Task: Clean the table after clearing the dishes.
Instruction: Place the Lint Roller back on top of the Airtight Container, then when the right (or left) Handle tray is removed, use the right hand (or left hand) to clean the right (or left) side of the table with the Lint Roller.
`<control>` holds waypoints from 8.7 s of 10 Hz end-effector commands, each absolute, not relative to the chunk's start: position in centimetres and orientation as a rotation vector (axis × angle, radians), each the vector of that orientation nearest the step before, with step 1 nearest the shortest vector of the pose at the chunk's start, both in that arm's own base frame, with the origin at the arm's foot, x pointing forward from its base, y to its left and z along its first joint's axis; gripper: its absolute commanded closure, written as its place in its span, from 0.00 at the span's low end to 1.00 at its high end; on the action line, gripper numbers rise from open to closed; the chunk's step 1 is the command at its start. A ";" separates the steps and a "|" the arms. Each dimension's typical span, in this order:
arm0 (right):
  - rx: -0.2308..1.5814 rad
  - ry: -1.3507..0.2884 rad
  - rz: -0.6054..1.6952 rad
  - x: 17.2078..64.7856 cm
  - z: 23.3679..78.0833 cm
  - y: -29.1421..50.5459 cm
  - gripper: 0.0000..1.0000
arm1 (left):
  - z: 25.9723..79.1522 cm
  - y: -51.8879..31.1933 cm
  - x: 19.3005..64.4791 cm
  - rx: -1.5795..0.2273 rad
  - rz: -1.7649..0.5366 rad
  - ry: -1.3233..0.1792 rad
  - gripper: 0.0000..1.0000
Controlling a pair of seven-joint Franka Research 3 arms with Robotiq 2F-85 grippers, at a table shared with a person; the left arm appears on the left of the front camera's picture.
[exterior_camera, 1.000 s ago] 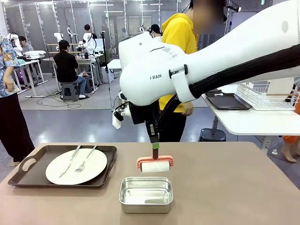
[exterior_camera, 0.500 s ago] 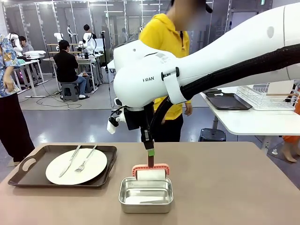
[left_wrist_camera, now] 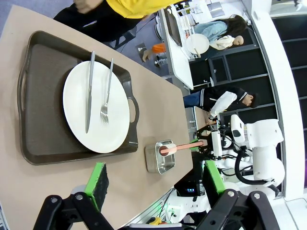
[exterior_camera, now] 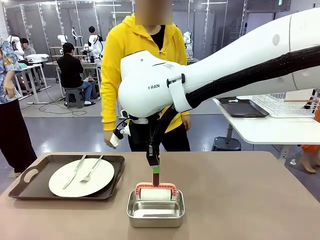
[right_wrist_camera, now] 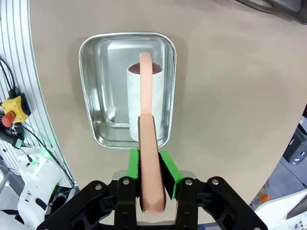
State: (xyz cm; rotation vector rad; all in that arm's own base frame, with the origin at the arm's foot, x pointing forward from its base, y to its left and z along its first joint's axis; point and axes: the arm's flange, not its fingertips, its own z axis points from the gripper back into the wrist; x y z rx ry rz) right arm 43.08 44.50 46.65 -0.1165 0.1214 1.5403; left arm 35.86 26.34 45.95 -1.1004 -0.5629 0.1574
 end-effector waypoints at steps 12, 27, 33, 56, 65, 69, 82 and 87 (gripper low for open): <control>-0.067 0.097 1.493 47.3 40.9 44.4 0.77 | 46.2 26.6 35.7 -1.112 0.141 -0.574 0.00; -0.008 0.064 1.494 48.0 41.5 44.1 0.58 | 46.2 26.6 35.7 -1.112 0.141 -0.574 0.00; -0.034 0.026 1.492 47.7 44.1 43.0 0.27 | 46.2 26.6 35.7 -1.112 0.141 -0.574 0.00; -0.053 0.008 1.477 48.2 46.1 43.4 0.02 | 46.2 26.6 35.7 -1.112 0.141 -0.574 0.00; 0.675 -0.027 1.116 53.4 52.8 37.2 0.02 | 46.2 26.6 35.7 -1.112 0.141 -0.574 0.00; 1.447 0.077 0.624 54.7 48.4 22.9 0.02 | 46.2 26.6 35.7 -1.112 0.141 -0.574 0.00; 1.570 -0.314 0.215 47.2 43.0 -20.4 0.02 | 46.2 26.6 35.7 -1.112 0.141 -0.574 0.00; 1.428 -0.314 0.079 45.8 43.5 -27.0 0.02 | 46.2 26.6 35.7 -1.112 0.141 -0.574 0.00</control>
